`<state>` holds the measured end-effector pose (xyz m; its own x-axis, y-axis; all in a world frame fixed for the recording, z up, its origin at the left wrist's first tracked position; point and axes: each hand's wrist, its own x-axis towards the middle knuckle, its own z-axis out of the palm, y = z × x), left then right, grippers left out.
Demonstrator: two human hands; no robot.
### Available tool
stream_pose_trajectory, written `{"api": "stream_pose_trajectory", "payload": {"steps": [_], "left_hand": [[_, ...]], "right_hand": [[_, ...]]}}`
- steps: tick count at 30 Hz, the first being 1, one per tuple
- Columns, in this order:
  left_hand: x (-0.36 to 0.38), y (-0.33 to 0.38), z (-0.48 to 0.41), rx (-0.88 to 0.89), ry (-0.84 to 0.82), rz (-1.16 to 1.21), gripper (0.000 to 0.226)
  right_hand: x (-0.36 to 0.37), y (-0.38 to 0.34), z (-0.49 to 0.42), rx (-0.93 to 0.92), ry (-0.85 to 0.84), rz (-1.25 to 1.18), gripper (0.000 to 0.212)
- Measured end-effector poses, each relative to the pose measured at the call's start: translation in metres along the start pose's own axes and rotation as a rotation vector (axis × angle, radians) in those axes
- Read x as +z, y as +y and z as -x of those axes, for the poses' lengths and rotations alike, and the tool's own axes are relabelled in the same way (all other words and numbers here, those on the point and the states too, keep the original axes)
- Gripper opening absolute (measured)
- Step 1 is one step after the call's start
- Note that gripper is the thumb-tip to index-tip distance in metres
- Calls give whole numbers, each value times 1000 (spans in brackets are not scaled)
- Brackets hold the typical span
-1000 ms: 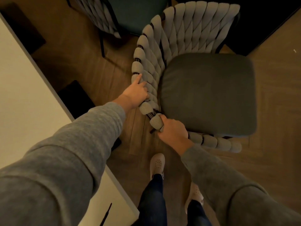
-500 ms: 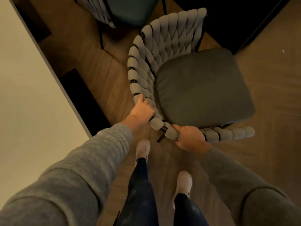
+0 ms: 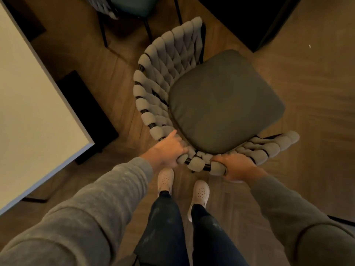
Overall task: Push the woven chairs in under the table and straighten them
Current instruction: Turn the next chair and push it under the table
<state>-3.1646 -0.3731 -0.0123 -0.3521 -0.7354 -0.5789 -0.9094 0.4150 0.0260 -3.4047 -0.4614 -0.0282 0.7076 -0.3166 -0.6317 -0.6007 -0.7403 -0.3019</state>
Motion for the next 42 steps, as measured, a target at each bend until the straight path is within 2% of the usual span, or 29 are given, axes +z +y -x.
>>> {"api": "stream_pose_trajectory", "payload": {"steps": [3,5,9,13,15,17,21,25,31,36,42], "left_hand": [[1,-24,13,48,-23,31,66],[-6,-50,18,4,-31,-31,76],[-20,-105,17,-67,-151,-174,85],[-28,-138,3,-21,-290,-273,90],[-24,-141,-1,28,-321,-266,86],[-15,-147,-3,23,-262,-193,71],[-13,-156,-4,23,-130,-154,47],[-21,-157,-17,-2,-66,-147,42],[-47,-152,-55,-121,-2,17,34],[-74,-155,-92,-229,11,154,37],[-100,-177,-129,-326,-23,313,45]], "right_hand": [[-11,-27,-1,20,-122,41,82],[-17,-57,-9,5,-63,-28,90],[-12,-125,-43,122,152,-200,87],[-9,-160,-76,357,174,-347,78],[-7,-160,-79,400,206,-308,63],[-6,-156,-83,375,230,-262,55],[-15,-144,-90,354,239,-286,56],[-31,-116,-89,333,238,-267,58],[-74,-38,-98,300,209,-146,57],[-120,33,-120,237,174,40,56],[-182,95,-154,103,134,149,53]]}}
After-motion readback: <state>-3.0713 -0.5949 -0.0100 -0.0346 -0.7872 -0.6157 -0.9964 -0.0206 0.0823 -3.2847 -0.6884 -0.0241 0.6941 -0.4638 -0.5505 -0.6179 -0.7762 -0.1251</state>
